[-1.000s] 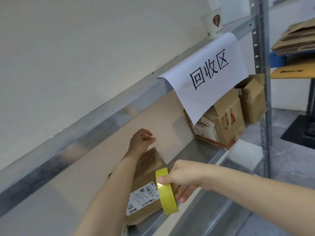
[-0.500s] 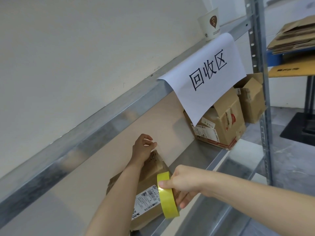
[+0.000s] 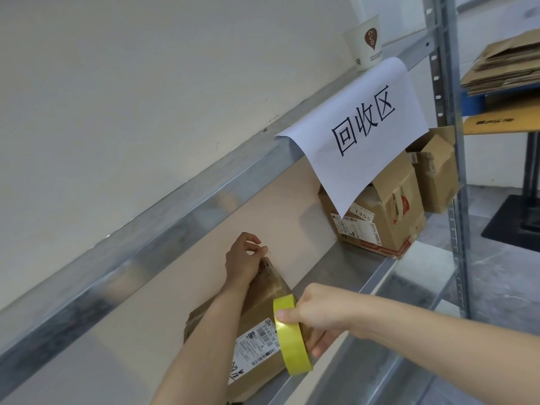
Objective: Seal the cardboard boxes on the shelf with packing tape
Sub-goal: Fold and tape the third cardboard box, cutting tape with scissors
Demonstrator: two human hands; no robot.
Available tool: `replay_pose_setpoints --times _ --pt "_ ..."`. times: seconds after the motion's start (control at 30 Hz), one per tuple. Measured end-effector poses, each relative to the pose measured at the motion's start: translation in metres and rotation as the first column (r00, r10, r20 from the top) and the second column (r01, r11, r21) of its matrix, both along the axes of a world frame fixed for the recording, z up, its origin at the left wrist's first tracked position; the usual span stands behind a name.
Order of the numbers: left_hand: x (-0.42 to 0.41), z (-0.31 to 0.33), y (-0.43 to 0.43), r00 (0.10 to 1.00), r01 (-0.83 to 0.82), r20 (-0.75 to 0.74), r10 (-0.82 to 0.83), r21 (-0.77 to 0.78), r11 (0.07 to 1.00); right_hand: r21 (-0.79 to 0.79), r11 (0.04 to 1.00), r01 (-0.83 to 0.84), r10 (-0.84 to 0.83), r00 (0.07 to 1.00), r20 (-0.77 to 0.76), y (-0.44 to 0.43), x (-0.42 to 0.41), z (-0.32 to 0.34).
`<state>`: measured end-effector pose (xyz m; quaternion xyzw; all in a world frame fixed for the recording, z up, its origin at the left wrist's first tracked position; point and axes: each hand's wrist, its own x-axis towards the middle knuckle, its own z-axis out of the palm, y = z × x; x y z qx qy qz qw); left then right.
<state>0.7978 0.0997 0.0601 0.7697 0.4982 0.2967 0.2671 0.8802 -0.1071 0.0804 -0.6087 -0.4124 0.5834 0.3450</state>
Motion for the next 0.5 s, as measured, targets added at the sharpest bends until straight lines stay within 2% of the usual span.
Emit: replay_pose_setpoints --times 0.5 --pt "-0.008 -0.032 -0.003 0.997 -0.074 0.009 0.076 -0.102 0.992 -0.049 0.999 0.015 -0.011 0.997 0.071 0.003 -0.005 -0.030"
